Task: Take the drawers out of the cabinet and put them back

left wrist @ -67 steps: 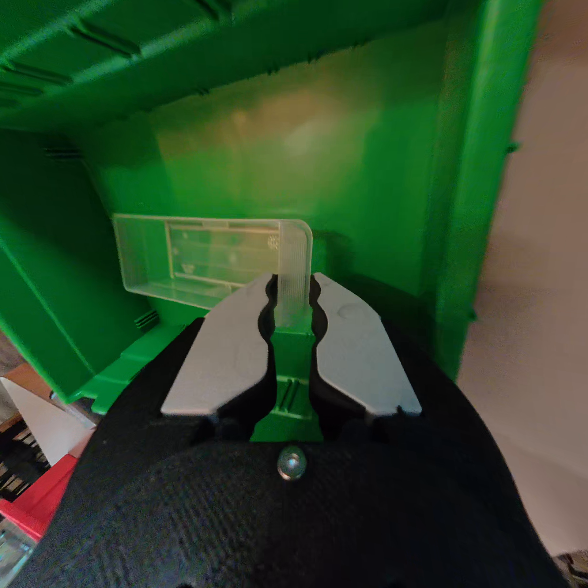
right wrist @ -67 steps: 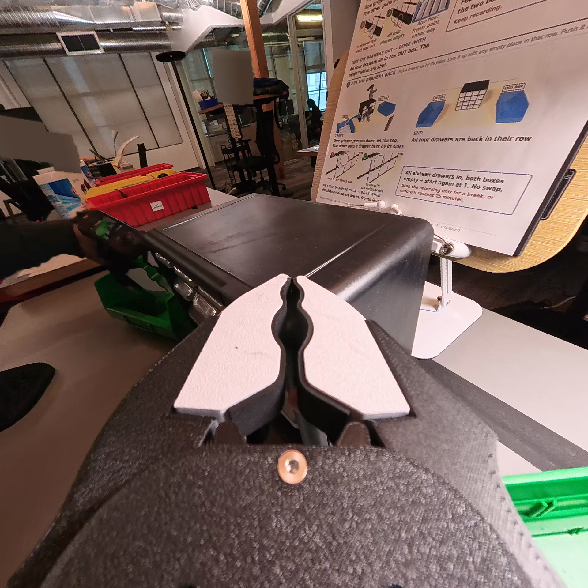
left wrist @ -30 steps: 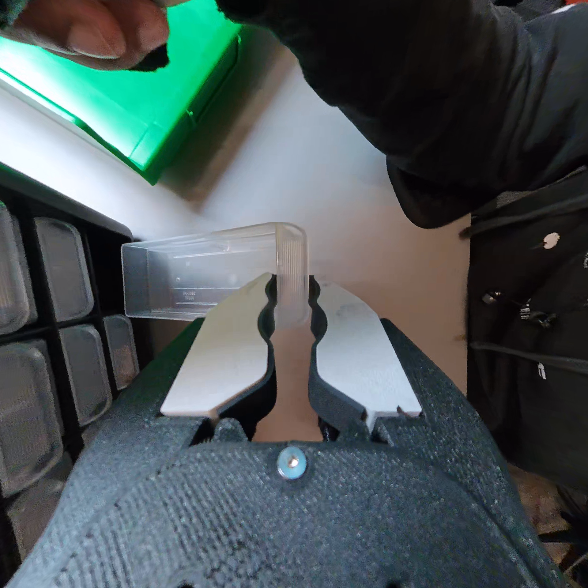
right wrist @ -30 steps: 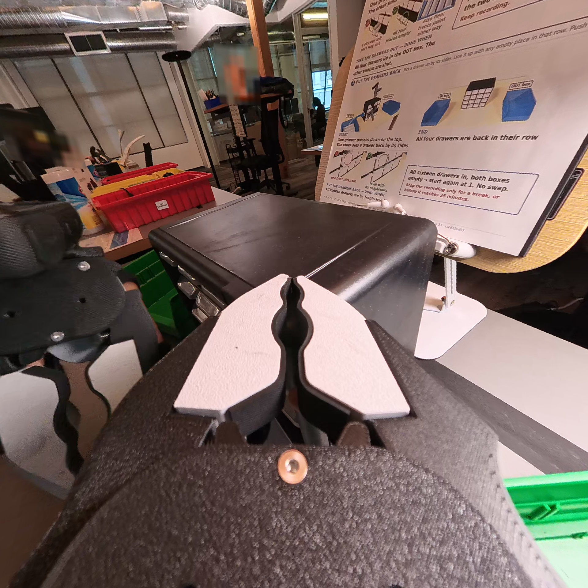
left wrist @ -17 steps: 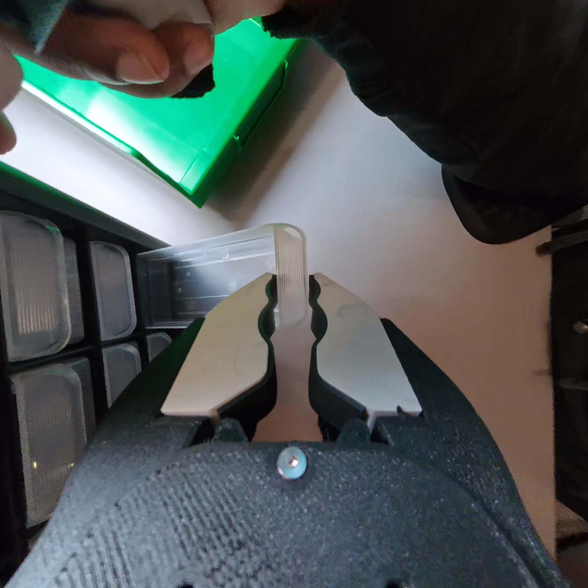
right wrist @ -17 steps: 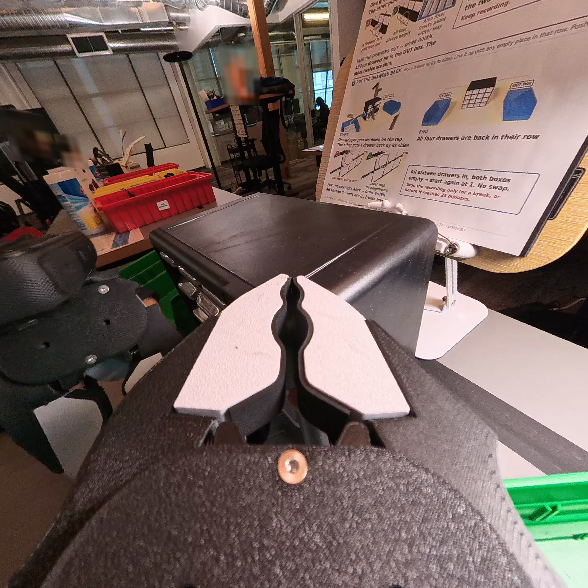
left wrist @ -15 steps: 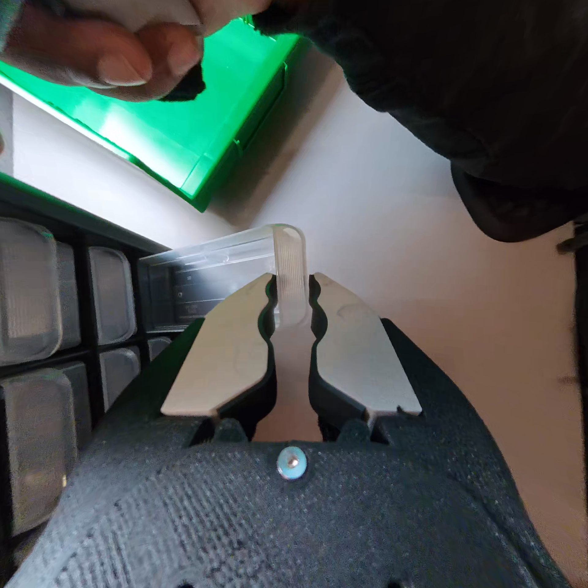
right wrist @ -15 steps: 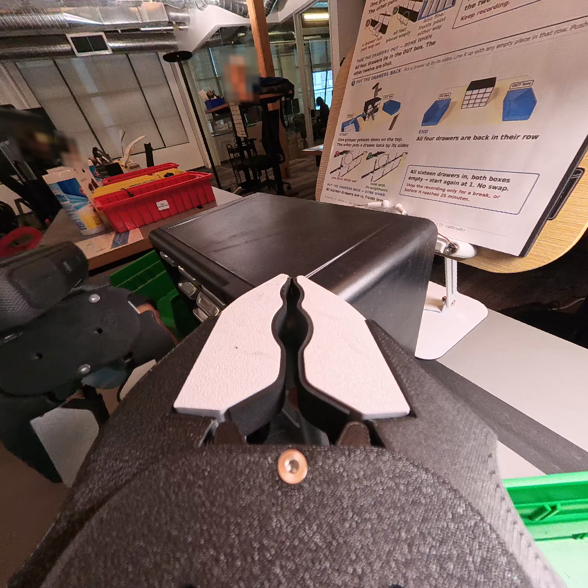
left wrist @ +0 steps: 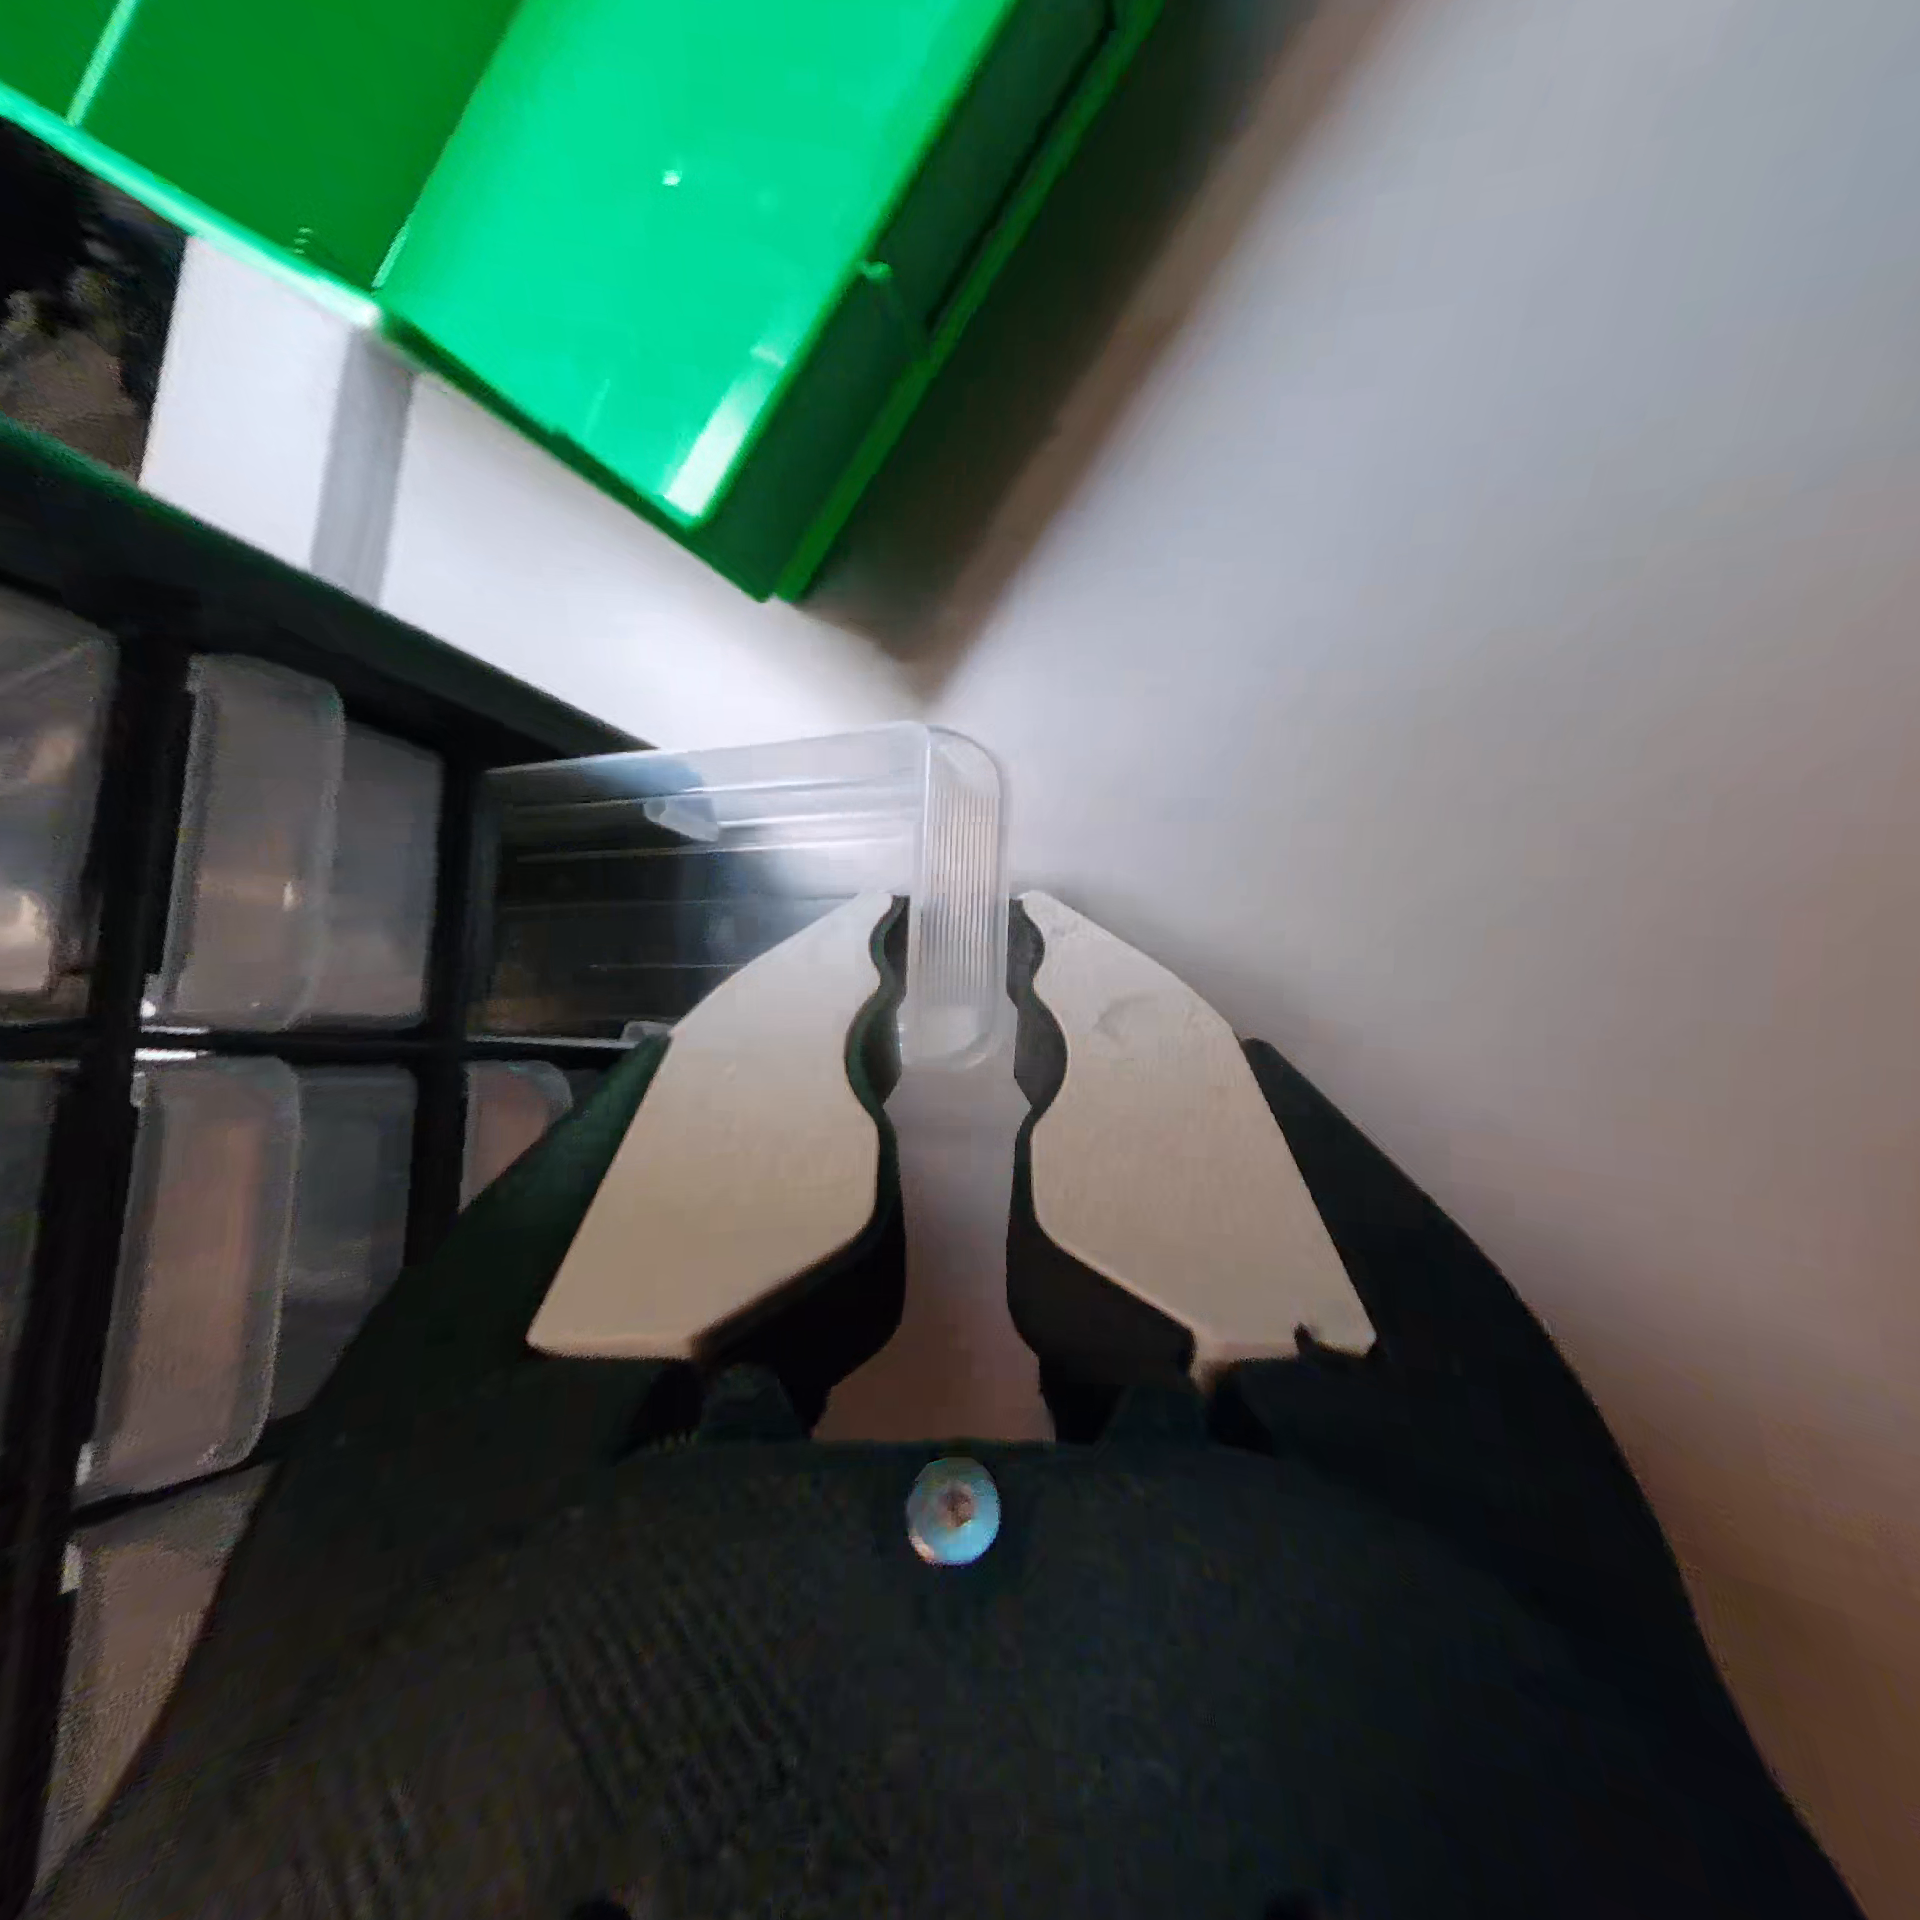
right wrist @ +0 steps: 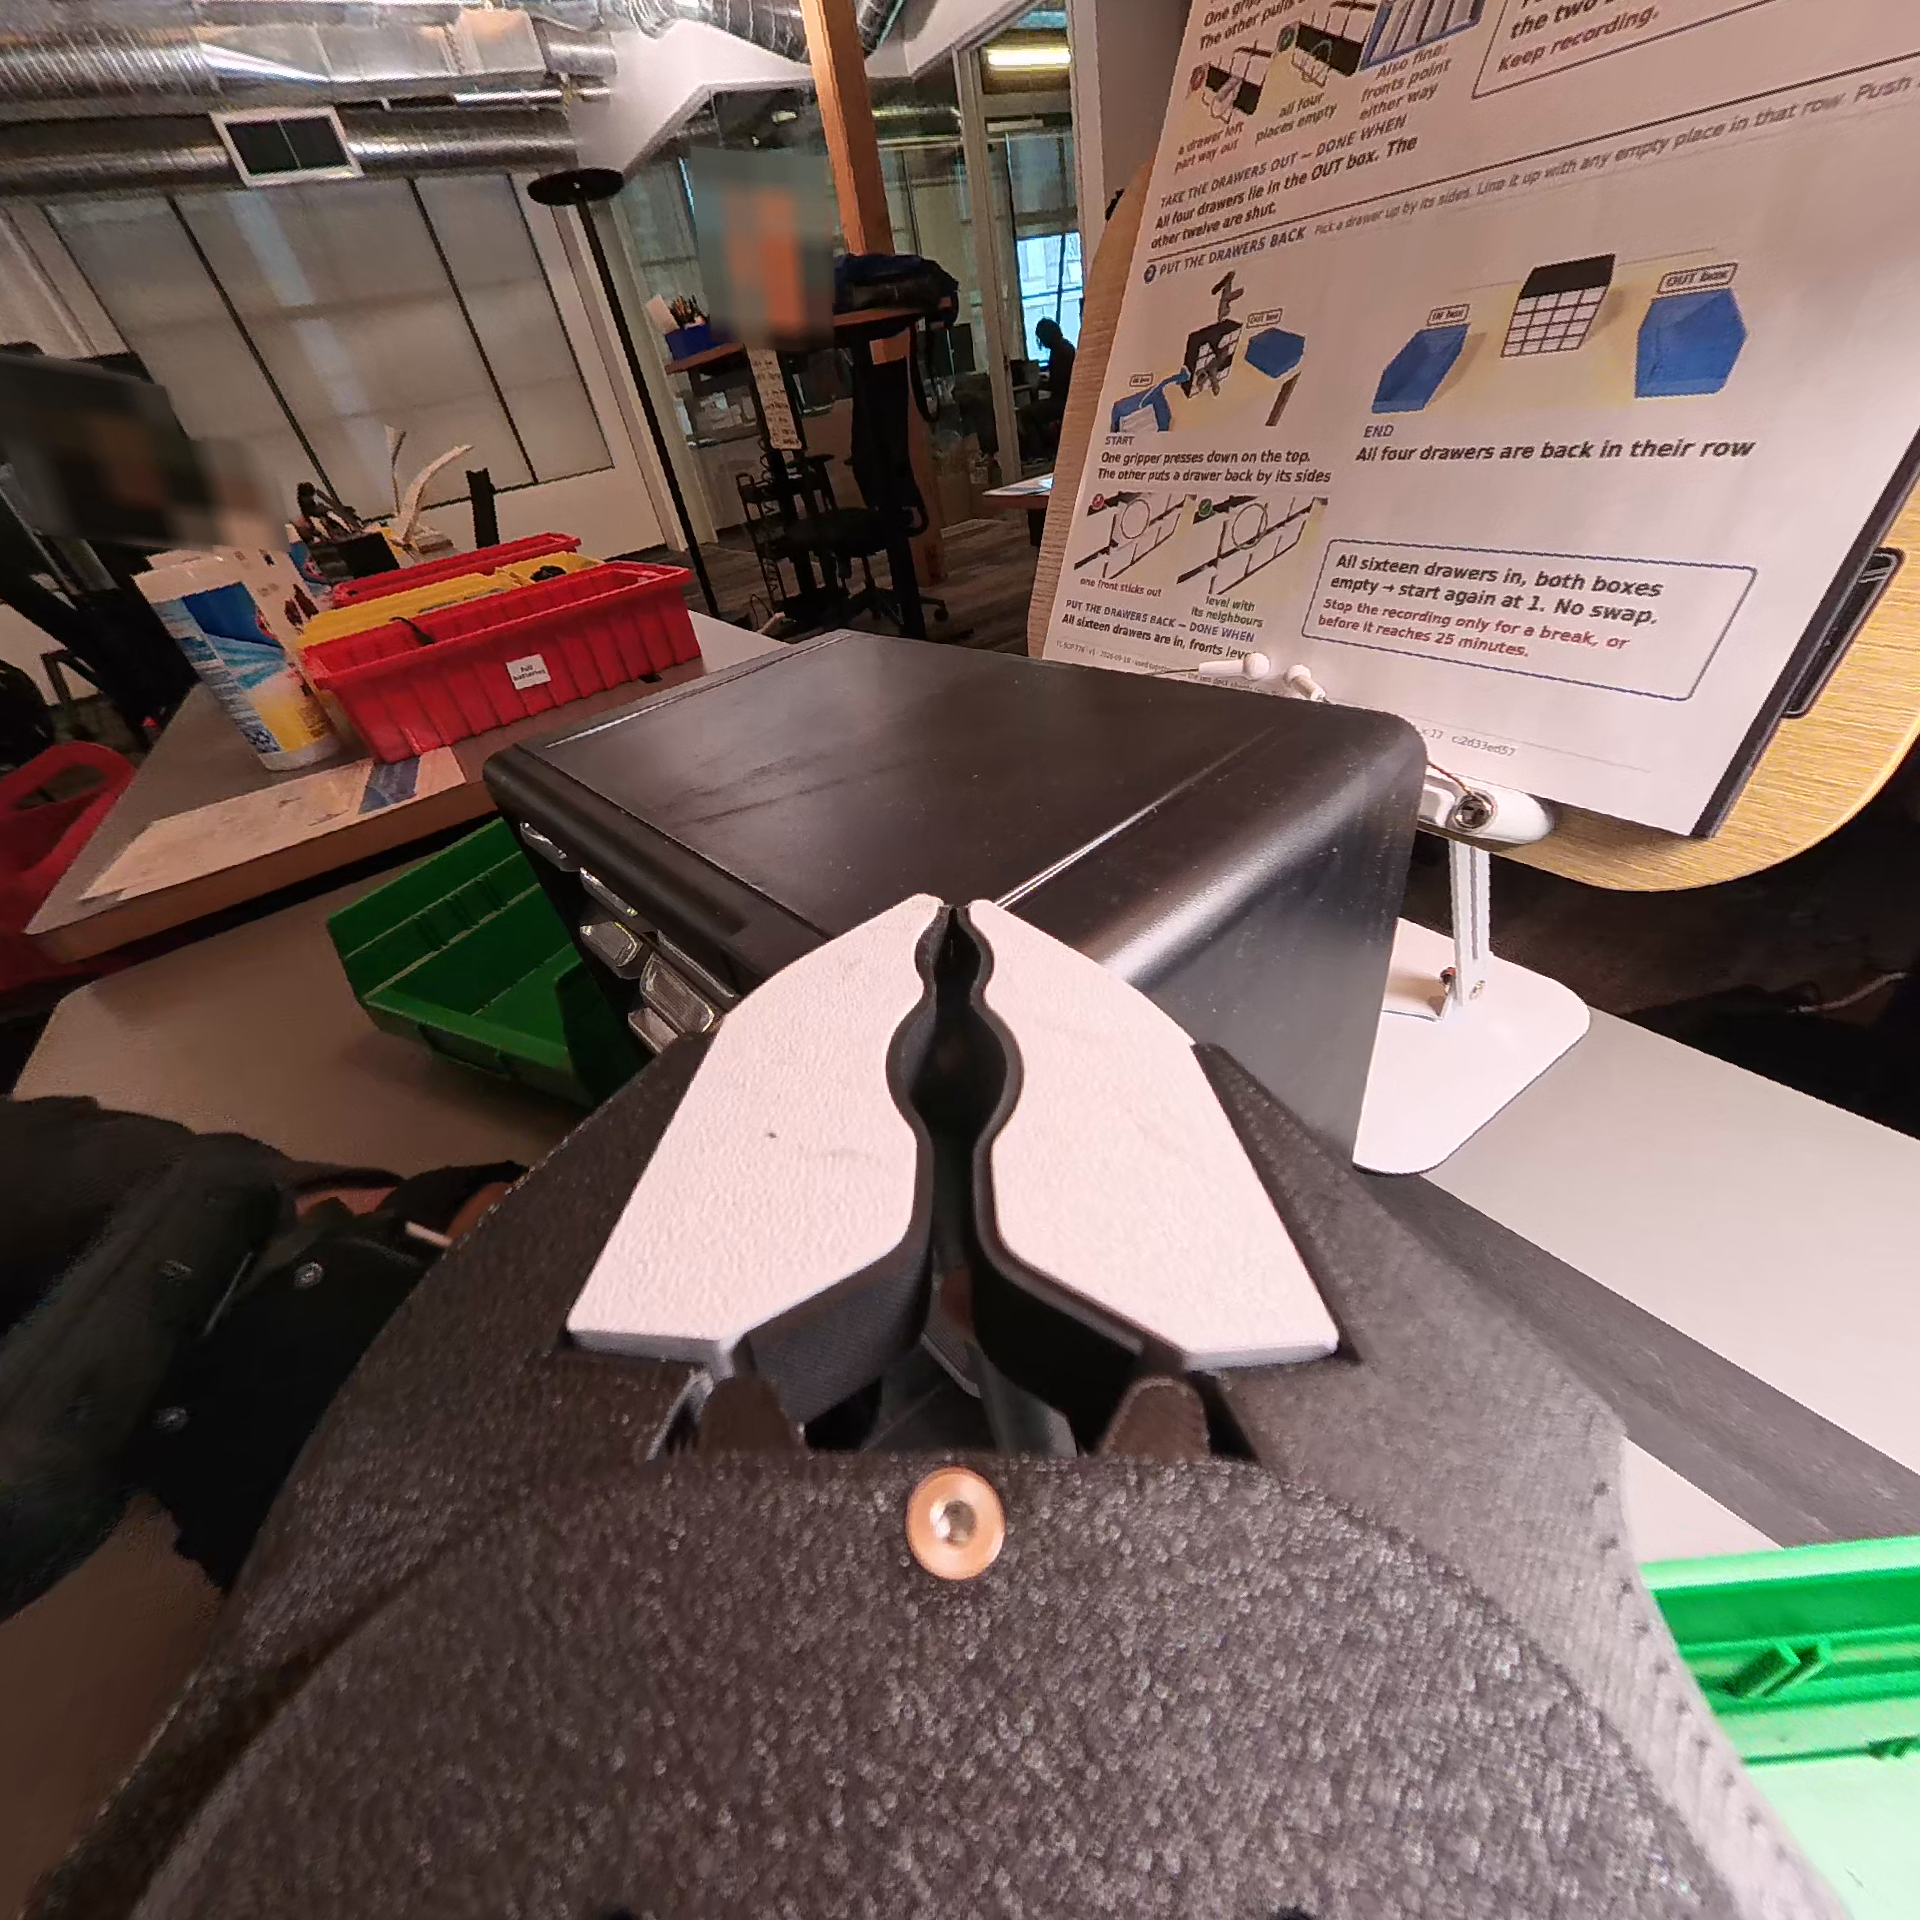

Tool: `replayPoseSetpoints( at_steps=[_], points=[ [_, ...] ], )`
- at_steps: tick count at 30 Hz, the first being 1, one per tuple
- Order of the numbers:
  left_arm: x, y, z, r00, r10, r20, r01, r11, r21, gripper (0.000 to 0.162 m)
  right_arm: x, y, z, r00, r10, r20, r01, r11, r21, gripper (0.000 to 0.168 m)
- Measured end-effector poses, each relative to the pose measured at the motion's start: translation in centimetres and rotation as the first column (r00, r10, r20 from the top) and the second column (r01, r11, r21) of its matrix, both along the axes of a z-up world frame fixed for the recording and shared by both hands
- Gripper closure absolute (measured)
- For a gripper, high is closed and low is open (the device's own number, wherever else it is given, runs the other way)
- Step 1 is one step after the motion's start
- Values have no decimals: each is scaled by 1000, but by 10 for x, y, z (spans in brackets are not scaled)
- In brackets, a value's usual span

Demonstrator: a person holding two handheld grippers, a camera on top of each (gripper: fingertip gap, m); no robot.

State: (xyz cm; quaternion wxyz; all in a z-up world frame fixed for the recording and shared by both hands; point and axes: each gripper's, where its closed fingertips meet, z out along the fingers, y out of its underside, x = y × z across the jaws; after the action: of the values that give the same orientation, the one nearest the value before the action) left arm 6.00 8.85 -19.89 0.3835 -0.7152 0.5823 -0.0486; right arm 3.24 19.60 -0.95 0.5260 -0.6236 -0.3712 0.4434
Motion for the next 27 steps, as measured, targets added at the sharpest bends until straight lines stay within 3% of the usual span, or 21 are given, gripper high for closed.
replayPoseSetpoints(
  at_steps=[4,6,10,14,22,27],
  points=[
    [-6,31,3,994,107,36,-110,988,111,142,0,0,0,1000,2,-2,-2,1000,-1,168],
    [-8,43,4,989,127,71,-136,980,145,134,0,0,0,1000,4,-5,-4,1000,-3,168],
    [-10,53,12,973,109,206,-158,958,240,128,0,0,0,1000,8,-10,-8,1000,-5,168],
    [-12,47,15,966,46,253,-148,904,401,137,0,0,1,1000,19,-23,-19,1000,-14,168],
    [-6,42,22,983,-16,185,-100,791,603,137,1,0,1,999,20,-33,-21,1000,-21,168],
    [0,32,20,995,-101,16,56,669,741,150,1,1,1,999,22,-40,-23,999,-26,168]
  ],
)
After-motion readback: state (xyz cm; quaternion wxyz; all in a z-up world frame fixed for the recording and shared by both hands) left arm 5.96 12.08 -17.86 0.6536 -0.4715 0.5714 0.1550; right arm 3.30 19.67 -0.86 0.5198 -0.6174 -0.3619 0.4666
